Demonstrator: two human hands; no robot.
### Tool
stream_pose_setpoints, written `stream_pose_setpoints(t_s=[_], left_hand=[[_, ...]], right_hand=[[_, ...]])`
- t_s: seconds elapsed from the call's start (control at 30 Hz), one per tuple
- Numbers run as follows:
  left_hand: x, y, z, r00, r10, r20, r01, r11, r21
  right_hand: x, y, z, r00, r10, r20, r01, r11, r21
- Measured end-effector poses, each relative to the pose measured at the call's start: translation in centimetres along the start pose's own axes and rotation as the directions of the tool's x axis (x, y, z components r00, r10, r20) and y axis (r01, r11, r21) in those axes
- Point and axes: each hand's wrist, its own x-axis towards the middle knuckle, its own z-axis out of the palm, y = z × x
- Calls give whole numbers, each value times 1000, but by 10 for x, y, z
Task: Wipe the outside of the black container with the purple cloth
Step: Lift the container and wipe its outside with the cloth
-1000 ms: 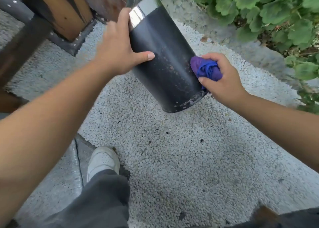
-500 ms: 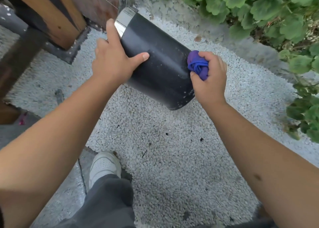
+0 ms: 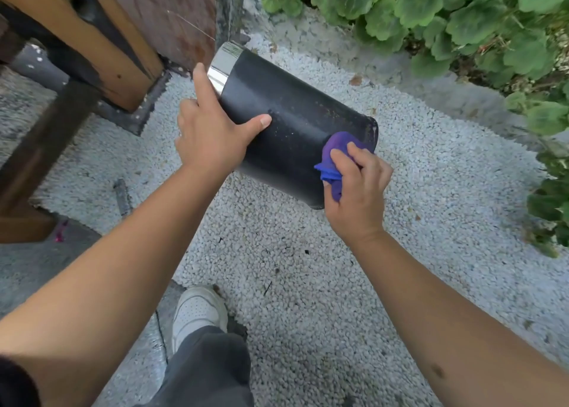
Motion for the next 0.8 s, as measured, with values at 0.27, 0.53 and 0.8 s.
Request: stream_pose_setpoints(t_s=[0.27, 0.53, 0.8], left_hand=[[3, -36, -2, 970, 243, 18, -237, 960, -150], [11, -3, -25, 949, 284, -138, -291, 956, -29], [-2, -17, -29, 881, 472, 4, -471, 880, -56]], right_hand=[[14, 22, -13, 980, 200, -9, -194, 960, 202], [59, 20, -20, 884, 449, 126, -460, 794, 398], [52, 31, -20, 809, 529, 258, -588, 721, 367]])
